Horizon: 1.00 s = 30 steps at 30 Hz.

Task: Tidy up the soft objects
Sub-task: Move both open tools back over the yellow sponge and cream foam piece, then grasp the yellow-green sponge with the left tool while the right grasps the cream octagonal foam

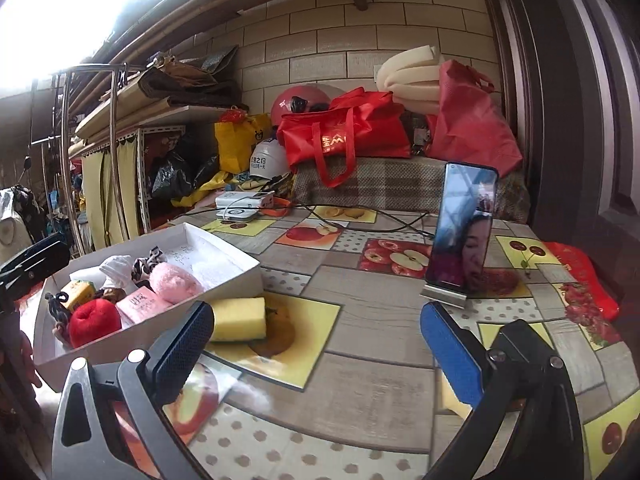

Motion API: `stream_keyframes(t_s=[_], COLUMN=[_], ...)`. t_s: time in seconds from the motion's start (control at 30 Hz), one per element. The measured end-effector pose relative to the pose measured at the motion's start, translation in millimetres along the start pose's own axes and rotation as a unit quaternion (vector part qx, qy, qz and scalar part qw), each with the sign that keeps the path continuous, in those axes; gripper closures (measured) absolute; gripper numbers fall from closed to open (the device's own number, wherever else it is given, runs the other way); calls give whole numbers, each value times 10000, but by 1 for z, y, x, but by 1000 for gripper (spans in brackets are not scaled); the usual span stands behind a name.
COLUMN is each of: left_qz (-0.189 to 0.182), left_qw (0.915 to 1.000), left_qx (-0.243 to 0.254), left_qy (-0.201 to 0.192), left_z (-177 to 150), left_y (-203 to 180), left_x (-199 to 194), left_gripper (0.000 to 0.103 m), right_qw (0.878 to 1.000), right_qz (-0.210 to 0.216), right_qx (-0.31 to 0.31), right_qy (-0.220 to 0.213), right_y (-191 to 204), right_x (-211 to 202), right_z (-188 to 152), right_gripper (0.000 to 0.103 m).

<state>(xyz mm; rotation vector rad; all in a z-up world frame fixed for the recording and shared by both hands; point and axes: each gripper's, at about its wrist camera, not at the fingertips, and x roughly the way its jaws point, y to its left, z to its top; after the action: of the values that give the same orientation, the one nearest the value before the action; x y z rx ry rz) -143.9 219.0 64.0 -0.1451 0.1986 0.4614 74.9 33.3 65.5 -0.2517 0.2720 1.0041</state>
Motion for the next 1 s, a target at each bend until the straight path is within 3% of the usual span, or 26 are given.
stream_keyframes(t_s=[0.13,0.27,0.43,0.57,0.67,0.8,0.9,1.0], left_qz=[-481,-988,-876,-556,-334,-449,-806,-1102], left_qw=[9979,9928,9904,9873,9830,9764,9664,9582], left_qx=[270,449,619,610,579,548,545,526], left_qy=[326,500,872,1360,1708,2042,2380,2587], left_z=[-2,-1,13,17,12,5,-2,-9], left_y=[-42,-76,-95,-96,-93,-94,-104,-117], left_x=[13,28,84,135,157,168,173,171], left_gripper=[0,0,0,0,0,0,0,0], right_qw=[9982,9923,9910,9822,9793,9721,9628,9628], right_qz=[-328,-58,31,-280,-276,-125,-113,-199], right_qx=[175,673,439,293,503,577,623,617], right_qy=[475,1038,1268,1832,1940,2270,2628,2625], right_y=[-48,-86,-76,-71,-81,-83,-84,-83], right_x=[-10,5,27,49,51,61,75,80], right_z=[-13,-20,-18,-25,-27,-32,-37,-33], right_gripper=[0,0,6,9,9,9,9,9])
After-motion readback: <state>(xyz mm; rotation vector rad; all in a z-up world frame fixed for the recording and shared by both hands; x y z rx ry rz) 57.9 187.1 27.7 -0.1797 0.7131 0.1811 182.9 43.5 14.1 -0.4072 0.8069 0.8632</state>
